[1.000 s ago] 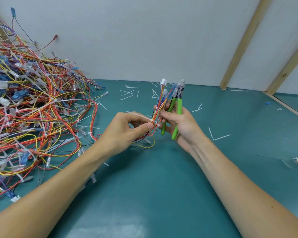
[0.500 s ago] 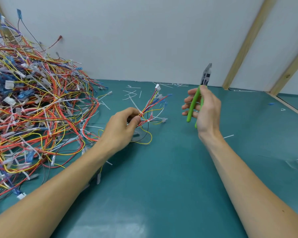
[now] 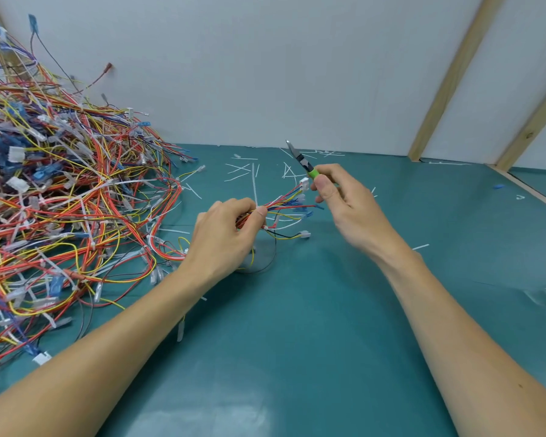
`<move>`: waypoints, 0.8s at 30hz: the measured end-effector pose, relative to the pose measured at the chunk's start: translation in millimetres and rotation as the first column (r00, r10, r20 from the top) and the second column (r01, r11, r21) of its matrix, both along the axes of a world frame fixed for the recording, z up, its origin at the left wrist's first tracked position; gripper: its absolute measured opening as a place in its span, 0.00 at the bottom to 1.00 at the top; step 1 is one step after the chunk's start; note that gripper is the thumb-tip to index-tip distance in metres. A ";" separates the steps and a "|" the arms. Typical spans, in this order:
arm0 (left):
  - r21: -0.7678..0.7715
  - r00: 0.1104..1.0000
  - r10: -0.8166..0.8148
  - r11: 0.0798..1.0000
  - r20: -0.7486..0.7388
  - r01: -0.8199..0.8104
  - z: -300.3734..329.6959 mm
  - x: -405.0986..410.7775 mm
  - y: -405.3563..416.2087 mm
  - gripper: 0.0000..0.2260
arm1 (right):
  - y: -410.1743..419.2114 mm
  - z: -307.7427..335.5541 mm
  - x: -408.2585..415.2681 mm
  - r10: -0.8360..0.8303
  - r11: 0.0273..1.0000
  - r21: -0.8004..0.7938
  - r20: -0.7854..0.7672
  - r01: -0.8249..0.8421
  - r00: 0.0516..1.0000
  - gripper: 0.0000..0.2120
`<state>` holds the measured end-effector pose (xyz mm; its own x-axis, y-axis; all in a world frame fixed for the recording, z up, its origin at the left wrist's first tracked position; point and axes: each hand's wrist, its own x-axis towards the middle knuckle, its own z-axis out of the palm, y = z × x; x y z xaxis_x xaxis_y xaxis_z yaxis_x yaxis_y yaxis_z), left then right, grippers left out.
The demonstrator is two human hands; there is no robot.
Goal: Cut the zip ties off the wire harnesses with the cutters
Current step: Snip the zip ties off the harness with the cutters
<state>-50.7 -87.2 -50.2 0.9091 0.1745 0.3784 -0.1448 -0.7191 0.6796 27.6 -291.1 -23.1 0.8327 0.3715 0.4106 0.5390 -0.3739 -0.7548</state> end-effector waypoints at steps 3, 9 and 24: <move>-0.009 0.996 -0.078 0.997 -0.042 0.078 -3.7 1.7 2.3 0.13 | -0.8 2.7 -1.4 -0.054 0.994 0.092 -0.016 0.055 0.998 0.05; 0.202 0.950 -0.285 0.930 -0.124 0.306 -9.2 -2.0 1.6 0.08 | 9.8 7.5 -13.8 0.176 0.974 0.175 -0.186 -0.143 0.967 0.07; 0.166 0.998 -0.014 0.986 0.065 0.003 0.6 2.9 9.0 0.11 | 16.3 -3.7 -16.0 0.162 0.987 0.080 -0.511 -0.142 0.844 0.08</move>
